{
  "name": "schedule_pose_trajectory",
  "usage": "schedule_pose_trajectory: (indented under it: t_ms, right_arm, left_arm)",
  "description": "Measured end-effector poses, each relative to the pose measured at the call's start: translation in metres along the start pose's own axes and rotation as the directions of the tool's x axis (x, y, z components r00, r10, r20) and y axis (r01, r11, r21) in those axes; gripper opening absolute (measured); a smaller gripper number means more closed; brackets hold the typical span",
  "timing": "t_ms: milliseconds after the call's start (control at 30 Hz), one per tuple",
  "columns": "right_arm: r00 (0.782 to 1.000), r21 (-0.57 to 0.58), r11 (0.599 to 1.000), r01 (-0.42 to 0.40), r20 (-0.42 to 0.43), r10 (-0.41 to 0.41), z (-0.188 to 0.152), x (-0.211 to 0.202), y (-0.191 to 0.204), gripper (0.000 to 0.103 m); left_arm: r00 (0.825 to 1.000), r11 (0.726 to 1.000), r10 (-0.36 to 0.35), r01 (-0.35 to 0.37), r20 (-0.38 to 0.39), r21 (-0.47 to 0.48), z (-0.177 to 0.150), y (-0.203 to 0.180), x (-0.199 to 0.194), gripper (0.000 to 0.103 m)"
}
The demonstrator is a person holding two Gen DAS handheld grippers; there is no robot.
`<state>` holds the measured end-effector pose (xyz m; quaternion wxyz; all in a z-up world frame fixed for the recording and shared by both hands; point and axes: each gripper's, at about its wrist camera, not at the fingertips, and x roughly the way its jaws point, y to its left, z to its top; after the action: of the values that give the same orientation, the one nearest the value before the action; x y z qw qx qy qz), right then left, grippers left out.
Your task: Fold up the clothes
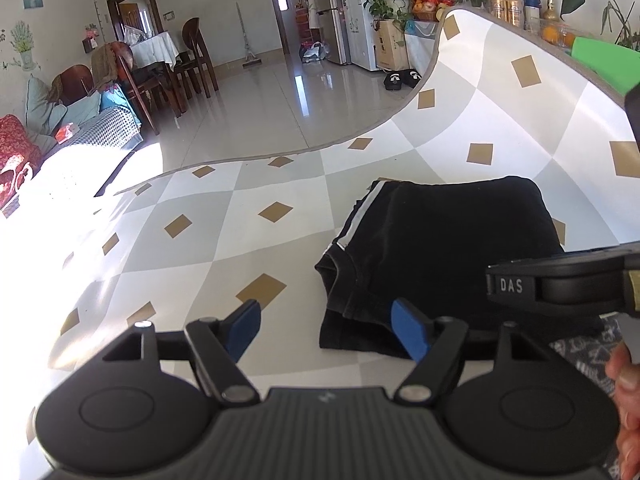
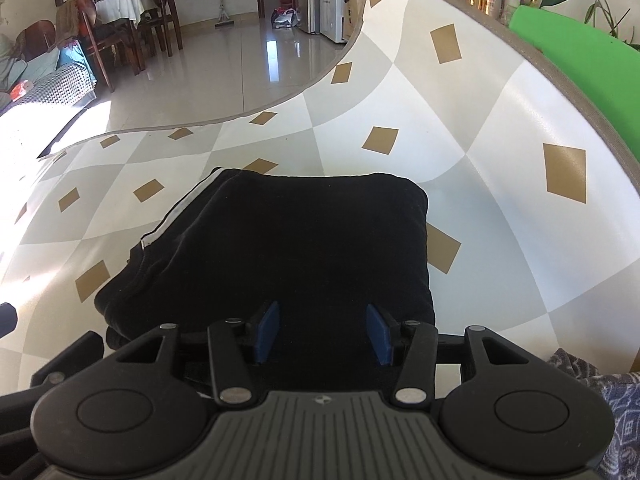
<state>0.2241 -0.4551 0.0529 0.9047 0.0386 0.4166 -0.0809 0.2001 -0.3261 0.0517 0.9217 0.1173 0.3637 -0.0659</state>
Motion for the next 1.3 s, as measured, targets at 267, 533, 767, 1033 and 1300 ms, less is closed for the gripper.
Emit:
schedule_pose_trajectory:
  t_ms: [267,533,767,1033,1300]
  right_arm:
    - [0.998,-0.051,0.997,-0.056,0.019,0.057,-0.012,-0.034,0.025,0.048]
    - [0.993,-0.074,0.992,-0.099,0.052,0.103,-0.025,-0.071,0.044,0.049]
    - [0.990,-0.083,0.990,-0.117,0.063,0.122,-0.044,-0.098,0.059,0.052]
    - [0.988,-0.103,0.985,-0.135,0.056,0.142,-0.069,-0.116,0.076,0.052]
    - [0.987,-0.115,0.984,-0.138,0.062,0.146,-0.091,-0.134,0.095,0.052]
  left_arm:
    - [0.999,1.000,0.001,-0.001,-0.033,-0.026,-0.018,0.020,-0.022,0.076]
    - [0.999,0.999,0.003,-0.005,-0.047,-0.032,-0.044,0.037,-0.051,0.089]
    - [0.997,0.999,0.003,-0.008,-0.079,-0.051,-0.069,0.056,-0.074,0.097]
    - [0.995,0.996,0.019,-0.027,-0.097,-0.084,-0.089,0.081,-0.097,0.103]
    - [0.992,0.990,0.040,-0.056,-0.117,-0.129,-0.110,0.101,-0.113,0.103]
